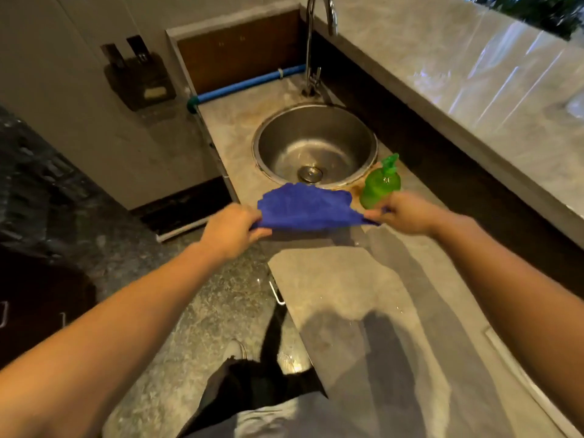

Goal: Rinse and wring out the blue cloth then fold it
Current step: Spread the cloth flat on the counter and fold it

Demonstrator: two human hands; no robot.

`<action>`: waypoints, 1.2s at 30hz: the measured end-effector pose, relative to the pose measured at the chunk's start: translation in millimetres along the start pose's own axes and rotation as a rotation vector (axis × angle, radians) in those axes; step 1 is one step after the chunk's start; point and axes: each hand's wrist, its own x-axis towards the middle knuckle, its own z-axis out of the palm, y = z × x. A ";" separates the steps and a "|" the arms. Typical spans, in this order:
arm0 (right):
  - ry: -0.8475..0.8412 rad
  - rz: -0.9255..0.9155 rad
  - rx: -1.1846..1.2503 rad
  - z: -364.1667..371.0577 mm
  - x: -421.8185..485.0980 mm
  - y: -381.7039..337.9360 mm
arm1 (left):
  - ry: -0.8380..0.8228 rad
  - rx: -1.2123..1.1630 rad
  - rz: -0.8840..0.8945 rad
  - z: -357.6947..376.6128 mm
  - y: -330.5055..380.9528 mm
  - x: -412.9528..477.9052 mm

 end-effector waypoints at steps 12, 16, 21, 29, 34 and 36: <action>-0.207 0.055 -0.109 116.2 -28.3 42.5 | -0.231 -0.212 -0.178 88.7 13.0 -66.4; -0.163 0.060 -0.032 117.9 -23.3 42.5 | -0.223 -0.227 -0.214 87.9 11.4 -67.8; -0.164 0.032 -0.058 129.0 -14.5 37.5 | -0.215 -0.249 -0.245 89.9 14.4 -64.8; -0.001 0.022 -0.114 151.5 -21.0 45.7 | -0.084 -0.331 -0.347 94.5 7.1 -69.1; -0.027 -0.032 -0.267 148.7 -20.3 44.4 | -0.052 -0.472 -0.481 100.2 6.6 -68.0; -0.014 -0.046 -0.333 148.7 -18.7 43.9 | -0.035 -0.534 -0.532 100.7 7.4 -64.9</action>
